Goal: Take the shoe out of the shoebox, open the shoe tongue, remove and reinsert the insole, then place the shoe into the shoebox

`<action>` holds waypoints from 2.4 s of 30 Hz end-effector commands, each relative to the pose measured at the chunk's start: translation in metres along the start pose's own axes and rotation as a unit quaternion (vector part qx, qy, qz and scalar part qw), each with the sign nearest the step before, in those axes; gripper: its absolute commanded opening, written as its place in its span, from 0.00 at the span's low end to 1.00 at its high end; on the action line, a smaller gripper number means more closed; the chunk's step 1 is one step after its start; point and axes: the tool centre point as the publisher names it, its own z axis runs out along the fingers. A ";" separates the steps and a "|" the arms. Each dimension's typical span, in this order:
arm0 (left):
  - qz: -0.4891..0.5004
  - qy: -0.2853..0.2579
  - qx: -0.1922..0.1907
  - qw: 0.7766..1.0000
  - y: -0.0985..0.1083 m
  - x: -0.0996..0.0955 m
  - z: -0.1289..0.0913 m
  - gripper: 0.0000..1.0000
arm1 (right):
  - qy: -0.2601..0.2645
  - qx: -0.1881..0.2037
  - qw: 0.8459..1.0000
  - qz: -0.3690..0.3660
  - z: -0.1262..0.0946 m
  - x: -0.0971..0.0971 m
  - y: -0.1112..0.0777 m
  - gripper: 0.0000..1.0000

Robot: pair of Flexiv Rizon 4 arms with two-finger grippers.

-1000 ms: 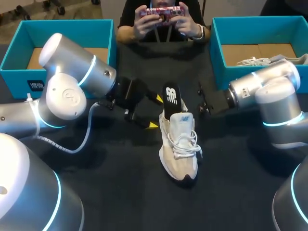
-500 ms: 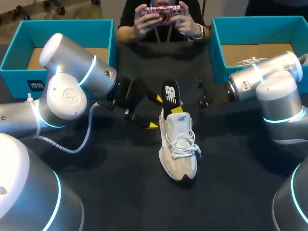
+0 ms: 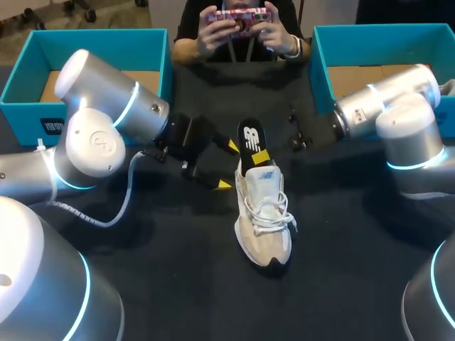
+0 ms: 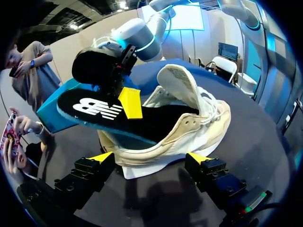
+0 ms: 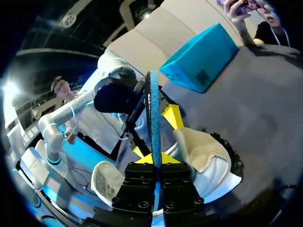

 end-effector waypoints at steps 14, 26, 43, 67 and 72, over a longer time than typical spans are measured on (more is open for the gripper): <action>0.001 0.001 0.003 1.000 0.000 0.003 0.003 1.00 | 0.019 0.031 0.995 0.090 0.011 0.010 -0.038 0.00; 0.003 0.006 0.003 1.000 0.002 0.003 0.003 1.00 | -0.005 0.030 0.995 0.095 0.011 0.015 -0.038 0.08; -0.001 0.004 0.004 1.000 0.005 0.006 0.003 1.00 | -0.020 0.044 0.996 0.073 0.003 0.000 -0.018 0.00; 0.000 0.006 0.005 1.000 0.005 0.005 0.003 1.00 | -0.047 0.034 0.992 0.115 0.006 0.018 -0.048 0.20; 0.001 0.006 0.006 1.000 0.005 0.005 0.002 1.00 | -0.052 0.036 0.993 0.095 0.000 0.016 -0.035 0.30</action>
